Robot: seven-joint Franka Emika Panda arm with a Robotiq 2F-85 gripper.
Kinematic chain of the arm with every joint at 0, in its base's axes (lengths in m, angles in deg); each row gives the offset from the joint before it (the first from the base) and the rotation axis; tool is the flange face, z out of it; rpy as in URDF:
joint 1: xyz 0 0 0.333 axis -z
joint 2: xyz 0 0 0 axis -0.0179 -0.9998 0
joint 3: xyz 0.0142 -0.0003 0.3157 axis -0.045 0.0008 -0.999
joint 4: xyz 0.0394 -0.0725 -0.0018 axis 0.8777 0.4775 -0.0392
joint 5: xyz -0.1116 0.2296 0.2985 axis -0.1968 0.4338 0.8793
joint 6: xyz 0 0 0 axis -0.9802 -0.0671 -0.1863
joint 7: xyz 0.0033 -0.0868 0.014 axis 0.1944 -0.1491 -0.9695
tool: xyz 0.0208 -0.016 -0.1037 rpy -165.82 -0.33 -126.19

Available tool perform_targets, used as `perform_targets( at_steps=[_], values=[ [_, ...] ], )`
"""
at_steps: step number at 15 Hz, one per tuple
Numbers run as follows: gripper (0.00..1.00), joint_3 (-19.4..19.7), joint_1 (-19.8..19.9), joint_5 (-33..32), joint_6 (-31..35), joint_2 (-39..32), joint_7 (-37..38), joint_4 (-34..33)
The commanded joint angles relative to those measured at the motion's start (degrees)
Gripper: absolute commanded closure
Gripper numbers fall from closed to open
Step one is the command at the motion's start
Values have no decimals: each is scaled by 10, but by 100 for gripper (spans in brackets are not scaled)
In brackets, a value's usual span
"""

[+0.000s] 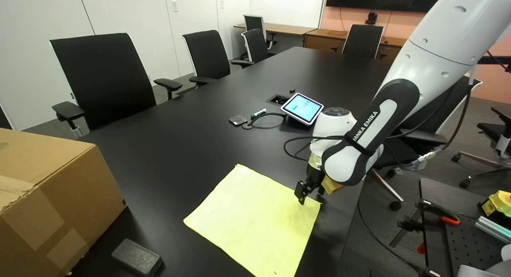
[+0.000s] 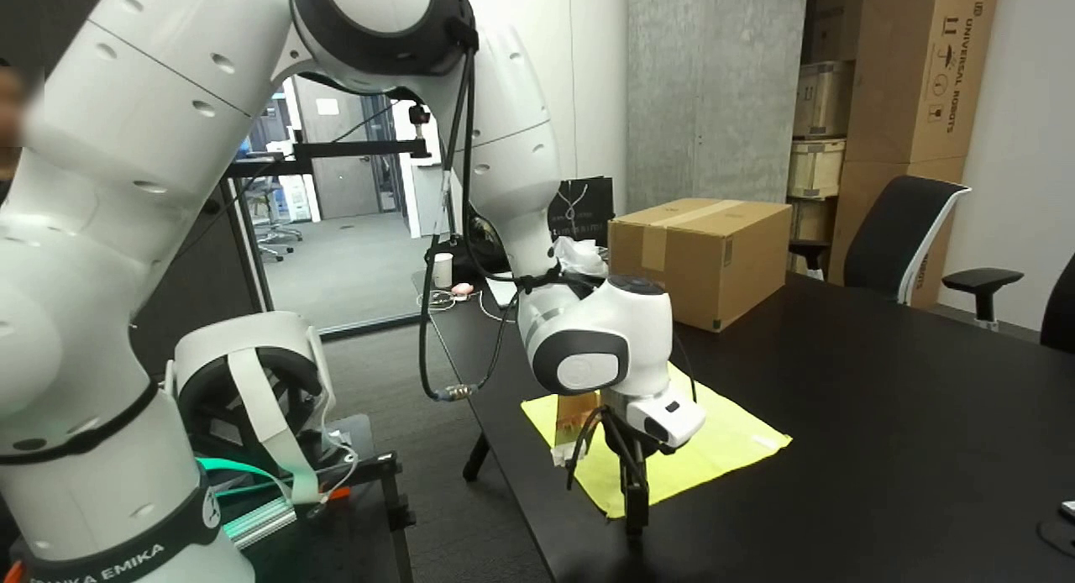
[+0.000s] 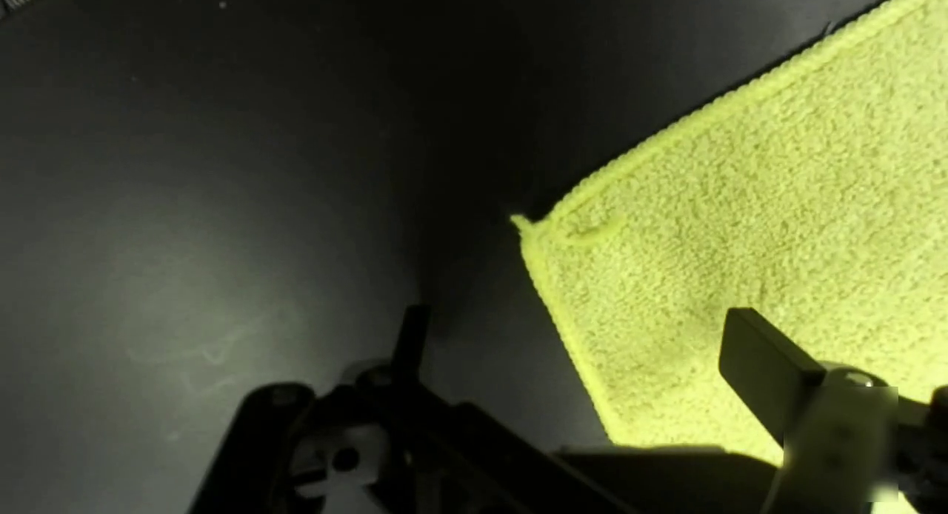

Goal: Fold the towel in half

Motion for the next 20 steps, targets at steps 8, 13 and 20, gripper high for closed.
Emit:
perform_targets(
  at_steps=[8, 13, 20],
  values=[
    [0, 11, -26, -12, -58, -20, 60, -34],
    [27, 14, -21, -11, -59, -25, 60, -32],
    [67, 10, -11, -6, -80, 5, 57, -9]
  ],
)
